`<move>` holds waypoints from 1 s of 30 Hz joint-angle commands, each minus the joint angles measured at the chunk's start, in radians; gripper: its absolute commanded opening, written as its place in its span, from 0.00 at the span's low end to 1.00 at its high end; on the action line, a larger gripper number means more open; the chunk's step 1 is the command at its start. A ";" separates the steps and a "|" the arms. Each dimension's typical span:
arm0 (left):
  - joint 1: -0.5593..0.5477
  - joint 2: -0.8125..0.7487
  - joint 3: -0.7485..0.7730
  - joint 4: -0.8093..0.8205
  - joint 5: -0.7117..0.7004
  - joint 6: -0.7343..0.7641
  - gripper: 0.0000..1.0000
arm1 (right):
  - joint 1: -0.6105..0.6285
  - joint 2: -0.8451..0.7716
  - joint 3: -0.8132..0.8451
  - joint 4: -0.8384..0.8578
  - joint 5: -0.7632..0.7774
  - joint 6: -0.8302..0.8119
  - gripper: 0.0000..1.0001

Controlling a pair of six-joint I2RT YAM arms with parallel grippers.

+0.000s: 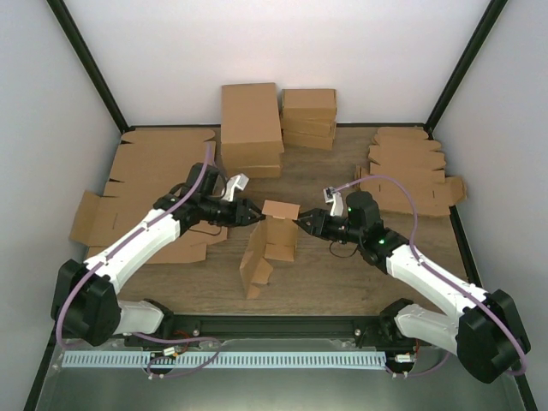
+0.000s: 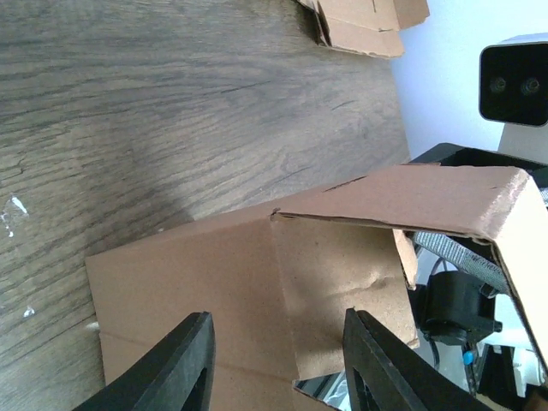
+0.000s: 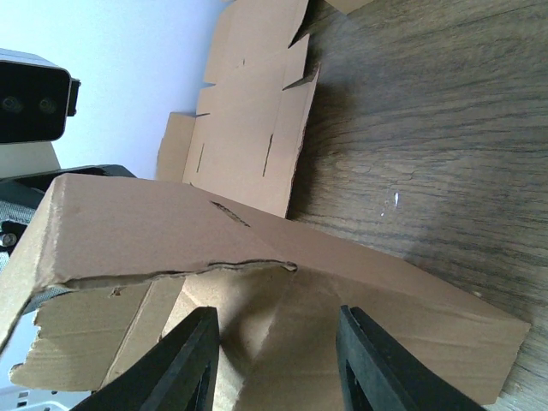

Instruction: Fold the paper box

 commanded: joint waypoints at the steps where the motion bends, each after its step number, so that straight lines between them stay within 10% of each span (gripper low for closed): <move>1: 0.003 0.015 -0.020 0.052 0.038 0.005 0.44 | -0.007 -0.006 0.010 -0.009 -0.015 -0.024 0.40; 30: 0.003 -0.027 -0.060 0.083 0.036 -0.020 0.40 | -0.006 -0.168 0.129 -0.308 0.111 -0.171 0.47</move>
